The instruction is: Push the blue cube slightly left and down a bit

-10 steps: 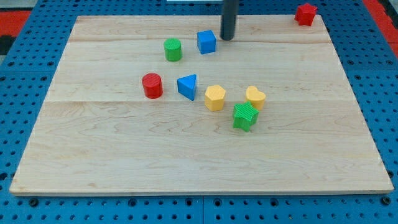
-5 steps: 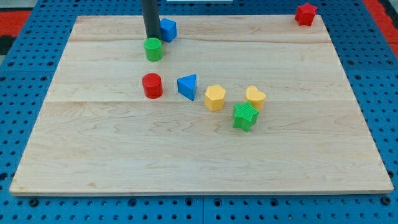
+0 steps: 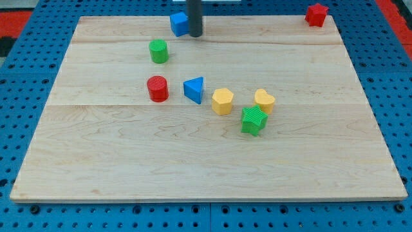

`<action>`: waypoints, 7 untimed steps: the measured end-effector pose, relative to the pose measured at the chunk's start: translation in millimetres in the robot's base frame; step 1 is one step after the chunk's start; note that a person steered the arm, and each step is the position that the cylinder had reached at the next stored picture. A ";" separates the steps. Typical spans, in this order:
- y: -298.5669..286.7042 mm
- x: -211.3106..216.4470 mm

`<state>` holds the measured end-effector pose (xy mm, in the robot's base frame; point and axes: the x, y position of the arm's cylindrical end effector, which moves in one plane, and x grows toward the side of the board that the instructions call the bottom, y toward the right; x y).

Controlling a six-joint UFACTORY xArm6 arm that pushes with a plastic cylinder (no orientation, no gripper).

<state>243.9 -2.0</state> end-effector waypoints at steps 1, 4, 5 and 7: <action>47.0 -15.4; -79.6 -45.4; -49.1 -44.9; -69.4 -36.0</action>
